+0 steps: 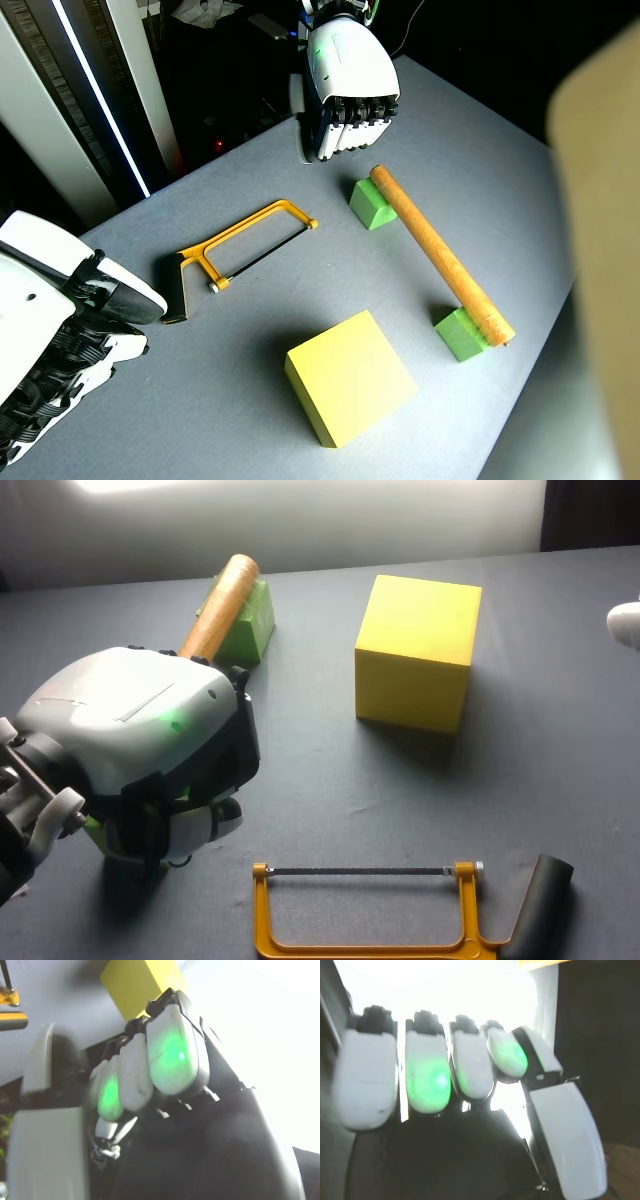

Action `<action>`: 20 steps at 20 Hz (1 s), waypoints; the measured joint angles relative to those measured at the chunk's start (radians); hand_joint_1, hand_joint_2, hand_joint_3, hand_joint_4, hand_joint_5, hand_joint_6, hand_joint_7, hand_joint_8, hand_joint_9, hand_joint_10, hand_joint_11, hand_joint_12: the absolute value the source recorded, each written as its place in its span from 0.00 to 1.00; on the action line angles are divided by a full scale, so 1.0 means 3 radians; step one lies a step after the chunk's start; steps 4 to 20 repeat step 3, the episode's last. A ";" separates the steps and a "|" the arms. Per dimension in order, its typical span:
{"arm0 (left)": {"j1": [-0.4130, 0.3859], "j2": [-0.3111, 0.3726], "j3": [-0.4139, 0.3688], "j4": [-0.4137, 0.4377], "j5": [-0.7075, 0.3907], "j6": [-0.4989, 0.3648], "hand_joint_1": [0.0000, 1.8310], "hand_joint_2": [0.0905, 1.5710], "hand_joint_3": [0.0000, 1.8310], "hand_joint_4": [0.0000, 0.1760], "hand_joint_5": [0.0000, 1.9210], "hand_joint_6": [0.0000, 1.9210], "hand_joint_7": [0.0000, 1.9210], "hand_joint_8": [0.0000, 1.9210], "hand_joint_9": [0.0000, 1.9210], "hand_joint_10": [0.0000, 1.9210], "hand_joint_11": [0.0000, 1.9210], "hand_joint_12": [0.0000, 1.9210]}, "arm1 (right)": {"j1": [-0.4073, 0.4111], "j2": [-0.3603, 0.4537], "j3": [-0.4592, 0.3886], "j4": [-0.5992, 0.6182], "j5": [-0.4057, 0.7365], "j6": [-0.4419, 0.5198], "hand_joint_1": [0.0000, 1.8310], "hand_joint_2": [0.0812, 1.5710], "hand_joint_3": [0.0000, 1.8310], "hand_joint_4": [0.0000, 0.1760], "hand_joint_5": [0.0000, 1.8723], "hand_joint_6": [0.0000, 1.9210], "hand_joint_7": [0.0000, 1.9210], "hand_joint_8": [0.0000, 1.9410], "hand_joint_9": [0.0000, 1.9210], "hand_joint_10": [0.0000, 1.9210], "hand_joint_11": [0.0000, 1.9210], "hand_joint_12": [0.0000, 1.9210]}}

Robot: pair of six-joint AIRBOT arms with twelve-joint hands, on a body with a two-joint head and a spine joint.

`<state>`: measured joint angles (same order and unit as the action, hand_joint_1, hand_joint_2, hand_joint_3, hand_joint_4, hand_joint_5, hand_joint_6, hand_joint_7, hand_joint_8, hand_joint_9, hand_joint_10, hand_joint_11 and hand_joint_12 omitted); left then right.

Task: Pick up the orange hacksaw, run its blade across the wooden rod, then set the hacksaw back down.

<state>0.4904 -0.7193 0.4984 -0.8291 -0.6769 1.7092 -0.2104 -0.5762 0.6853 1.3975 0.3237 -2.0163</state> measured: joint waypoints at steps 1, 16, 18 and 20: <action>0.0000 0.0000 0.0009 0.0024 0.0001 -0.0010 0.74 0.75 0.00 0.55 0.80 1.00 0.82 1.00 0.82 1.00 0.82 1.00 | 0.0000 -0.0008 0.0000 -0.0008 0.0011 0.0000 0.42 0.96 0.00 1.00 0.76 1.00 0.80 1.00 0.82 1.00 0.83 1.00; 0.0000 0.0000 0.0025 0.0062 0.0010 -0.0029 0.74 0.74 0.00 0.61 0.79 1.00 0.82 1.00 0.82 1.00 0.82 1.00 | 0.0000 -0.0031 0.0000 -0.0027 0.0050 0.0000 0.43 0.96 0.00 1.00 0.76 1.00 0.80 1.00 0.82 1.00 0.84 1.00; 0.0000 0.0000 0.0025 0.0062 0.0010 -0.0029 0.74 0.74 0.00 0.61 0.79 1.00 0.82 1.00 0.82 1.00 0.82 1.00 | 0.0000 -0.0031 0.0000 -0.0027 0.0050 0.0000 0.43 0.96 0.00 1.00 0.76 1.00 0.80 1.00 0.82 1.00 0.84 1.00; 0.0000 0.0000 0.0025 0.0062 0.0010 -0.0029 0.74 0.74 0.00 0.61 0.79 1.00 0.82 1.00 0.82 1.00 0.82 1.00 | 0.0000 -0.0031 0.0000 -0.0027 0.0050 0.0000 0.43 0.96 0.00 1.00 0.76 1.00 0.80 1.00 0.82 1.00 0.84 1.00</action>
